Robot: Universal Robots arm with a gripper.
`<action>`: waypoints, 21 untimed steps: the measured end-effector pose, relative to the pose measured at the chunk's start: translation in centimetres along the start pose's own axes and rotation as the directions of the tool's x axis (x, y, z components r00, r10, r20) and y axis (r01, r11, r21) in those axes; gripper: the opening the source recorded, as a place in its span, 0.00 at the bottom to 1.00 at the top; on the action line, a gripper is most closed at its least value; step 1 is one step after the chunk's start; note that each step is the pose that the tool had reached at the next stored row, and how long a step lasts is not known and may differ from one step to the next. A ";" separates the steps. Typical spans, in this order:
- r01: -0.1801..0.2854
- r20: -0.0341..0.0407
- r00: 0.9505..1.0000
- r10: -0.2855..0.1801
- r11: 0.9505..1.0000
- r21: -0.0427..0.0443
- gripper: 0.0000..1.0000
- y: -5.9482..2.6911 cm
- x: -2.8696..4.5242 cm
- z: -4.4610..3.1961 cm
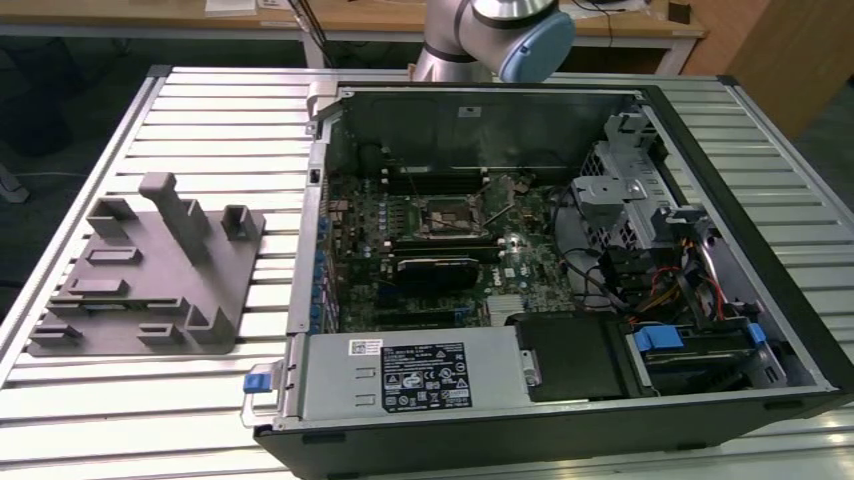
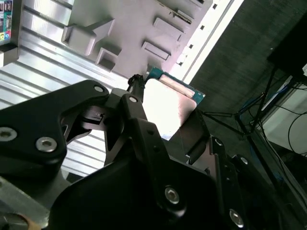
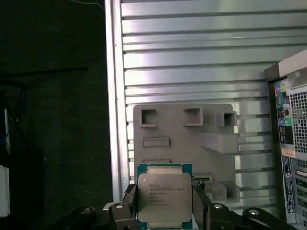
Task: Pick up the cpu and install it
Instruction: 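Pick up the cpu and move it towards the insertion slot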
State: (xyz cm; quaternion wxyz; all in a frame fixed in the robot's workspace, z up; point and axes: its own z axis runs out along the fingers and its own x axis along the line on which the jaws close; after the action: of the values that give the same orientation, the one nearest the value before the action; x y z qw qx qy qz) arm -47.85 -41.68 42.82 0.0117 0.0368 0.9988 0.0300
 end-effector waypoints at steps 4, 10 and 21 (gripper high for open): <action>0.000 0.000 1.000 0.000 1.000 0.000 0.54 0.02 -0.45 0.01; 0.000 -0.001 1.000 0.000 1.000 0.000 0.54 0.32 -4.46 0.12; 0.000 -0.001 1.000 0.000 1.000 0.000 0.54 0.63 -8.71 0.22</action>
State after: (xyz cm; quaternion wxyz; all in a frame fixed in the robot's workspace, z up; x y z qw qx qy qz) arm -39.12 -41.69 42.81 0.0110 0.0368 0.9988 0.0299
